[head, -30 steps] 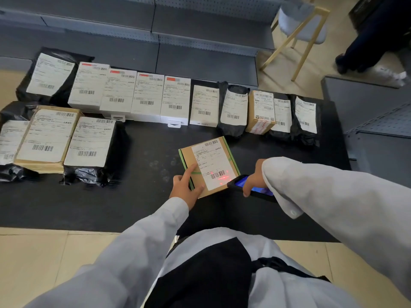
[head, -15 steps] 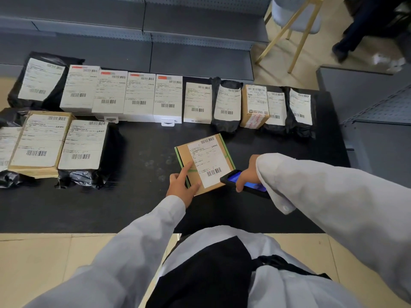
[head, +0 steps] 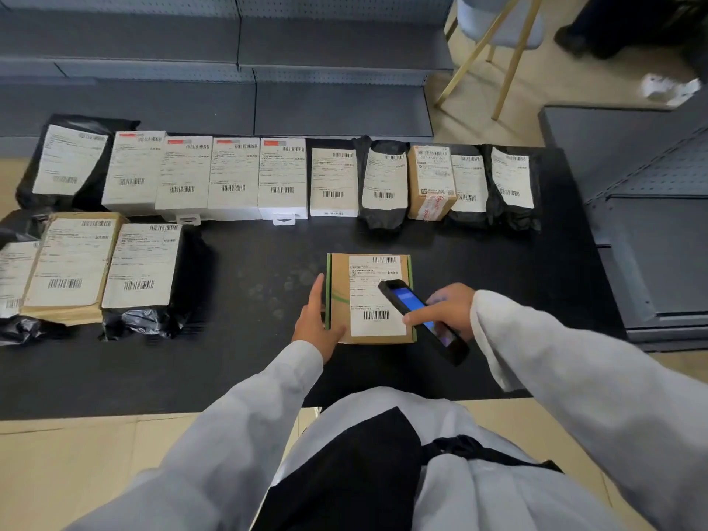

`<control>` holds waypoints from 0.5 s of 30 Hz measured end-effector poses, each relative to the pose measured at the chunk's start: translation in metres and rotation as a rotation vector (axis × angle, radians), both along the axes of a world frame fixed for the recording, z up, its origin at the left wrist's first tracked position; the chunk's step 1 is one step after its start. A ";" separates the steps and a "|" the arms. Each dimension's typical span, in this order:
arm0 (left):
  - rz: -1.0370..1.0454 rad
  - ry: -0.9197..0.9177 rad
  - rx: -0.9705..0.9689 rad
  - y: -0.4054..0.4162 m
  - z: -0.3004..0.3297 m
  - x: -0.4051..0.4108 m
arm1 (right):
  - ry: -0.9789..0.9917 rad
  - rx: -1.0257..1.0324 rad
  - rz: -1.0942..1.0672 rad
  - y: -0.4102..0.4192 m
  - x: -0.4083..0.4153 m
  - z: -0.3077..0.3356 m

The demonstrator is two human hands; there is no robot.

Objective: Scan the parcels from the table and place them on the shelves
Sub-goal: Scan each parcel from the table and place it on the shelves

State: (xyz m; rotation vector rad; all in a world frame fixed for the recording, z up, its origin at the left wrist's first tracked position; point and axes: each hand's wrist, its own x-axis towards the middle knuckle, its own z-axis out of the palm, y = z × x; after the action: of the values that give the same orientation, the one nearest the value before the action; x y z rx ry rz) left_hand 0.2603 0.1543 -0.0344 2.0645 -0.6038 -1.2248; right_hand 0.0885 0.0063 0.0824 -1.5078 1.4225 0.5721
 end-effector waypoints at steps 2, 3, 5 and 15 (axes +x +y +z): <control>0.048 0.065 0.020 -0.001 -0.001 0.000 | -0.165 0.050 -0.191 0.010 -0.010 -0.005; 0.053 0.083 0.041 -0.002 -0.001 -0.001 | -0.225 0.061 -0.260 0.014 -0.013 -0.007; 0.028 0.052 0.068 -0.002 -0.002 0.000 | -0.307 0.061 -0.372 0.022 -0.021 -0.014; 0.009 0.098 0.147 -0.007 -0.006 0.005 | -0.570 0.248 -0.847 0.030 -0.043 -0.060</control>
State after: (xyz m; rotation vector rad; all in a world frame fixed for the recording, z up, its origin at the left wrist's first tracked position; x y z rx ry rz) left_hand 0.2658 0.1473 -0.0406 2.1099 -0.4710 -1.3925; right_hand 0.0454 0.0367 0.0223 -0.6713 1.3083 -0.1946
